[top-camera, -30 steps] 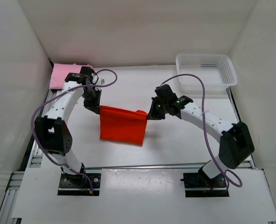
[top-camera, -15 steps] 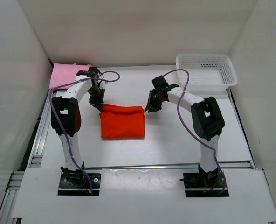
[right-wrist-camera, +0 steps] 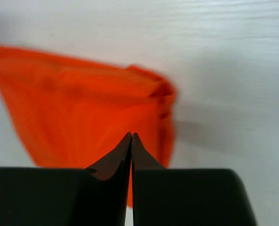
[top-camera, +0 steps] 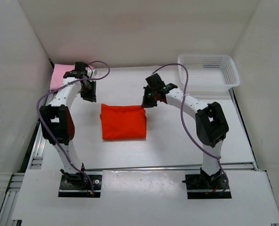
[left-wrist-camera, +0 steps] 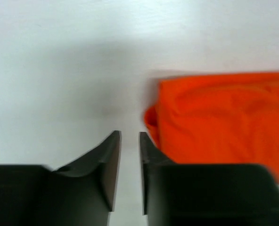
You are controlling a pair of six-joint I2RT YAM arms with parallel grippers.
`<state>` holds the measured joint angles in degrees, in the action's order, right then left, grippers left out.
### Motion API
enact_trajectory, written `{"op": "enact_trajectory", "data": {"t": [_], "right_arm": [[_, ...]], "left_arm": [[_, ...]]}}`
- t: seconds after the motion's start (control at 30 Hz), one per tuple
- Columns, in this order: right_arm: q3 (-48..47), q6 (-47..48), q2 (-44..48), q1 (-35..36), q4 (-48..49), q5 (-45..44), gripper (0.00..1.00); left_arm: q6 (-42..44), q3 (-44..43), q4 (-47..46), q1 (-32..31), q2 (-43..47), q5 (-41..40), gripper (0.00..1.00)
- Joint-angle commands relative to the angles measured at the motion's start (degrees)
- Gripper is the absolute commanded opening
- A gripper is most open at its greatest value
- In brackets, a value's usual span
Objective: Fold and stack the t-shirts
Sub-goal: Fold the long partially folded tshirt into a neat square
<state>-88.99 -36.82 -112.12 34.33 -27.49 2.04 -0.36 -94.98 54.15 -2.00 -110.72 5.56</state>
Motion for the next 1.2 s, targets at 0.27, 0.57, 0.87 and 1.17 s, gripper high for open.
{"op": "enact_trajectory", "data": {"t": [0.27,0.57,0.87,1.17], "right_arm": [[-8.5,-6.9,-12.5,1.2,5.2,8.9,0.00],[-10.5,-10.1,-16.3,-3.0,5.2,5.6,0.00],[-7.9,-7.1,-8.5,-3.6,2.3,5.6,0.23],[7.3,-7.8,-0.7,-1.4,1.6,7.4,0.52]], "left_arm": [[0.4,2.0,1.4,-6.7,-5.5,10.9,0.32],[0.4,-8.3,1.3,-3.3,-12.5,8.8,0.48],[0.4,-1.4,-0.7,0.2,-1.3,13.9,1.00],[0.4,11.0,2.9,1.5,-3.4,23.2,1.00]]}}
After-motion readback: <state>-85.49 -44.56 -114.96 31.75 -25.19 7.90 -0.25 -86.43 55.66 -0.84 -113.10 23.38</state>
